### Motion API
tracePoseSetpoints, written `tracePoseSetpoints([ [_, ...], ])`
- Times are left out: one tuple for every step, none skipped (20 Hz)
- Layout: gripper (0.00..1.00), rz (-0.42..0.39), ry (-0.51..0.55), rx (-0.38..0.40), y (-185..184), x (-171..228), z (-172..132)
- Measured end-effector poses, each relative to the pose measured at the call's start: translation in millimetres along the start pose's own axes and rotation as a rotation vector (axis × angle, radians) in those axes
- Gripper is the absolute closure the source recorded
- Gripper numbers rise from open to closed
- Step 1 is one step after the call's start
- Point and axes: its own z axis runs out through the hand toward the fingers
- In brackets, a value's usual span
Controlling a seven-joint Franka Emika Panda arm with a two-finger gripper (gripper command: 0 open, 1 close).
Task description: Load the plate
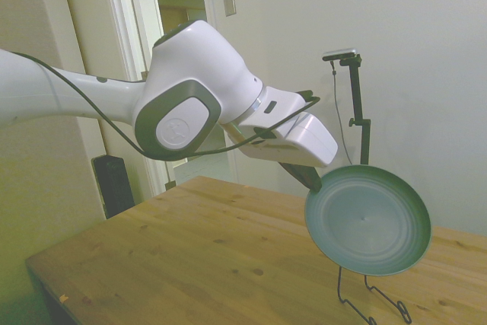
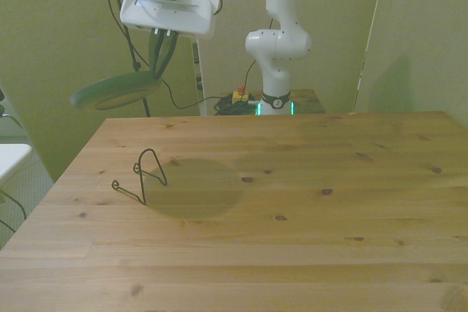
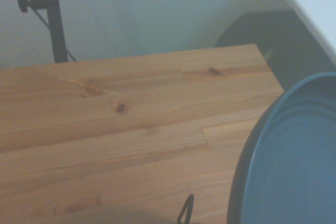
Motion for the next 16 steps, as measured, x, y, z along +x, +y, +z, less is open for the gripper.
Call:
tracePoseSetpoints([
  [1.0,0.003,0.022,0.012,1,-1,2],
  [1.0,0.007,0.047,0.026,3,-3,4],
  [1.0,0.011,0.065,0.043,5,-5,7],
  [1.0,0.009,0.075,0.062,7,-9,9],
  [1.0,0.005,0.071,0.078,10,-13,13],
  [1.0,-0.005,0.048,0.089,12,-18,17],
  [1.0,-0.019,0.015,0.098,15,-22,19],
  [1.0,-0.039,-0.03,0.097,19,-26,21],
  [1.0,-0.053,-0.081,0.091,24,-29,21],
  [1.0,-0.061,-0.118,0.097,29,-29,17],
  [1.0,-0.072,-0.143,0.107,33,-25,10],
  [1.0,-0.074,-0.18,0.108,39,-23,2],
  [1.0,-0.075,-0.203,0.113,43,-19,-6],
  [1.0,-0.081,-0.218,0.124,45,-15,-13],
  [1.0,-0.084,-0.229,0.139,46,-11,-20],
  [1.0,-0.089,-0.231,0.153,46,-7,-24],
])
